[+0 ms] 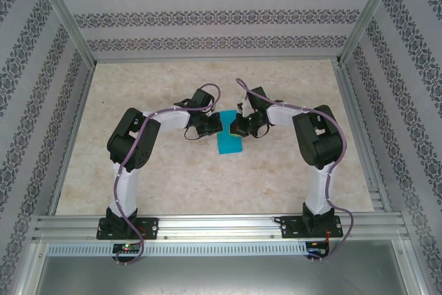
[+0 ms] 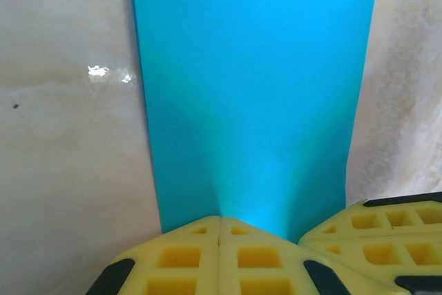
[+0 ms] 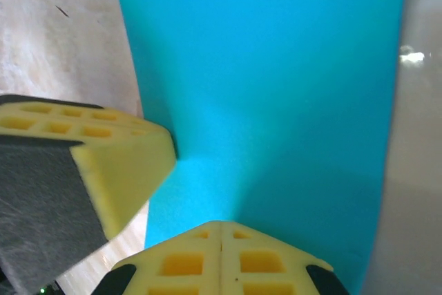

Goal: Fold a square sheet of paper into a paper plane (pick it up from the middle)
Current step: Fold the square sheet of paper in half at the center of the table.

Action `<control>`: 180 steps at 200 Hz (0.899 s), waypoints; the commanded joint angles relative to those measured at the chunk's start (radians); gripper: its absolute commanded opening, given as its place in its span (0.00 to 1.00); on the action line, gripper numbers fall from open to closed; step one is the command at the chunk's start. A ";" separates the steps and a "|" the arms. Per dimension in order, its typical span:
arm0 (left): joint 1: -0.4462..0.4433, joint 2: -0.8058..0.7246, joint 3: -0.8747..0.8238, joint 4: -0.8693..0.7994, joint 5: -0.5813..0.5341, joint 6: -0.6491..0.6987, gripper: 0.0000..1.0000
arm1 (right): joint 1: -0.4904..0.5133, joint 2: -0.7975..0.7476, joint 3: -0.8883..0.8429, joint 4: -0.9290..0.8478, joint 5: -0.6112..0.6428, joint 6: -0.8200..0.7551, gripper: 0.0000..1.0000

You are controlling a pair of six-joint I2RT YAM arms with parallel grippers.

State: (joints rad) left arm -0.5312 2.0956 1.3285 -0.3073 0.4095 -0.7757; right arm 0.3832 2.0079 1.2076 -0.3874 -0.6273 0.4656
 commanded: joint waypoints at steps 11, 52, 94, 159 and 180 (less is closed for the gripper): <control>-0.008 0.122 -0.092 -0.220 -0.100 0.001 0.00 | -0.014 0.009 -0.038 -0.062 -0.020 -0.064 0.01; -0.009 0.126 -0.096 -0.217 -0.101 -0.002 0.00 | -0.031 -0.034 -0.111 -0.077 -0.016 -0.077 0.01; -0.008 0.129 -0.102 -0.204 -0.097 -0.004 0.00 | -0.045 -0.116 -0.246 -0.070 -0.011 -0.085 0.02; -0.009 0.131 -0.097 -0.202 -0.091 0.003 0.00 | -0.013 -0.234 -0.130 -0.055 -0.005 -0.020 0.03; -0.008 0.129 -0.091 -0.205 -0.091 0.004 0.00 | 0.006 -0.166 -0.044 -0.052 0.023 0.004 0.03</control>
State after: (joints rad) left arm -0.5308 2.0953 1.3201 -0.2920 0.4107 -0.7757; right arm 0.3626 1.8240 1.0565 -0.4610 -0.6395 0.4286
